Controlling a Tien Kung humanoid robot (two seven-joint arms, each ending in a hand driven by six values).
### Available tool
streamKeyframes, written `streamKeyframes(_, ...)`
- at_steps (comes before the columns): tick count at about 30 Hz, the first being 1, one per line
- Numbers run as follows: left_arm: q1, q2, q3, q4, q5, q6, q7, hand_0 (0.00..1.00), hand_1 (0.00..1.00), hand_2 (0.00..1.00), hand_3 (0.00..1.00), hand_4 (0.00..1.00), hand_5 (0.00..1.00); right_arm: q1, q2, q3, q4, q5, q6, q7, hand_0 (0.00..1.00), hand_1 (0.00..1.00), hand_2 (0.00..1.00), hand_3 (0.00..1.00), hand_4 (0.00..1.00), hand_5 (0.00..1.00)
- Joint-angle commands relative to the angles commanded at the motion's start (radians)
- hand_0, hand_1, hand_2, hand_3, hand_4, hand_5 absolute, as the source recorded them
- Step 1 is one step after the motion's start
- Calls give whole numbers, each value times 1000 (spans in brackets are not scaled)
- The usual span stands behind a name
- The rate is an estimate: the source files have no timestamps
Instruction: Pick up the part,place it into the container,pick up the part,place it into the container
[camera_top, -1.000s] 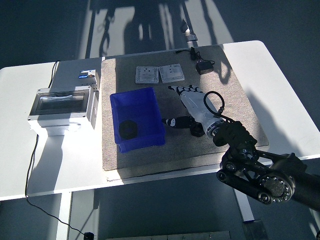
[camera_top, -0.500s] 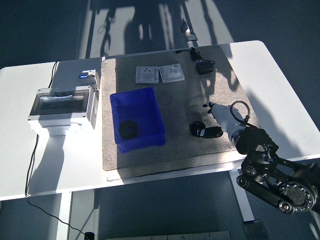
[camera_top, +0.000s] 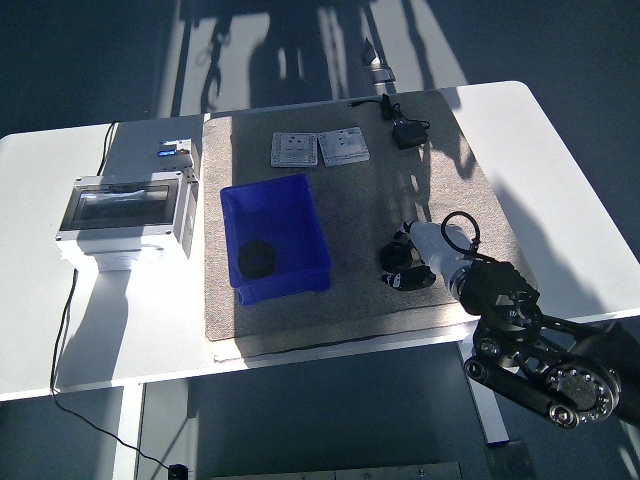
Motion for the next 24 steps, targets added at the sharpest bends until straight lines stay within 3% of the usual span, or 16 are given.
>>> streamKeyframes(1,-1,0,0,0,0,0,0,671,669,635,424,761,879,1,1,-2,-3,-6,-2,3,808,463,462,725,821,381)
streamKeyframes(2,-1,0,0,0,0,0,0,672,670,633,422,762,890,2,2,-3,-5,-11,-5,5,803,450,418,602,602,161)
streamKeyframes(7,-2,1,0,0,3,0,2,672,670,633,422,762,890,1,5,2,-14,-55,-40,27,803,450,418,602,602,161)
streamKeyframes(8,-2,1,-1,0,3,1,3,672,670,637,428,757,918,0,5,4,-14,-63,-46,31,766,431,404,488,467,56)
streamKeyframes(15,3,4,-7,0,8,2,5,673,670,631,428,757,918,20,9,31,-7,-128,-163,105,759,433,402,478,437,35)
streamKeyframes(19,4,7,-11,0,15,2,5,673,670,631,428,757,918,65,27,32,2,-121,-247,166,759,433,402,478,437,35)
streamKeyframes(24,2,11,-15,0,21,1,5,673,669,631,426,757,922,152,67,-32,-16,-98,-352,234,758,452,406,477,405,17)
